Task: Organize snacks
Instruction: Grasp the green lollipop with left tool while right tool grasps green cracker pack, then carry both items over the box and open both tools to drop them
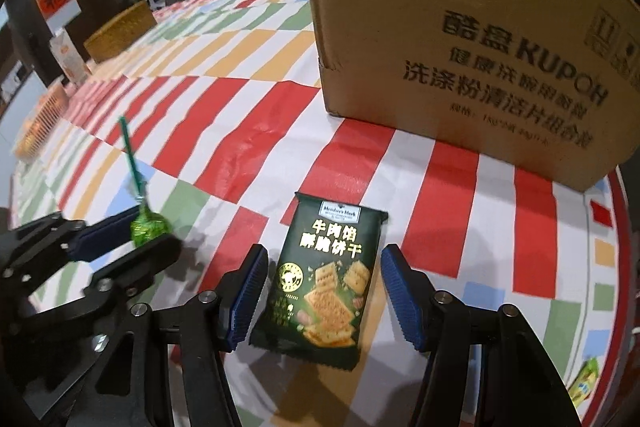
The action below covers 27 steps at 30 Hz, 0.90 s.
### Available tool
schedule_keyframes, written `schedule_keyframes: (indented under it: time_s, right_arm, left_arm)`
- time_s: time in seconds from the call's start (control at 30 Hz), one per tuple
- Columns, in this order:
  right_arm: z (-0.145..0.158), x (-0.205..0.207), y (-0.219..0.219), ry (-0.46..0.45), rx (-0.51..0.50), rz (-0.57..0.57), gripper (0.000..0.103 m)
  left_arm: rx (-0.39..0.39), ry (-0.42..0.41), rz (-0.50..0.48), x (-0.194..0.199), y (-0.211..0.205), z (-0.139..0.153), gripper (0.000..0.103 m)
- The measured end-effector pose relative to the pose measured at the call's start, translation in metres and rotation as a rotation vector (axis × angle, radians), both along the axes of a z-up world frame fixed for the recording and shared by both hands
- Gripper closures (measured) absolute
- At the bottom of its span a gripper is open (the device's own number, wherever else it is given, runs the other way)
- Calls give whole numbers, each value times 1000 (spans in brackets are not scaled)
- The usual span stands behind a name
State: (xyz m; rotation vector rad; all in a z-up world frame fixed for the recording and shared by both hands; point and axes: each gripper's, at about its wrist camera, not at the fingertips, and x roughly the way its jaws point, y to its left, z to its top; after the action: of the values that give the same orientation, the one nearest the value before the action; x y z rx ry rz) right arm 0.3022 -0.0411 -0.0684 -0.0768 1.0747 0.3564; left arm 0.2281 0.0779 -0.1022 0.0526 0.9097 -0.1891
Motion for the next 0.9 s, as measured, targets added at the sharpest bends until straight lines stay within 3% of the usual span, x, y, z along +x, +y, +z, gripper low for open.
schedule_keyframes:
  time_s: [0.07, 0.33, 0.9]
  right_arm:
    - [0, 0, 4, -14, -32, 7, 53]
    - [9, -6, -6, -29, 10, 10, 56]
    - [90, -34, -63, -210, 128, -61, 56]
  left_arm:
    - [-8, -2, 11, 0, 2, 2, 77]
    - [-41, -28, 20, -4, -1, 15, 77]
    - [-84, -180, -26, -15, -36, 86, 77]
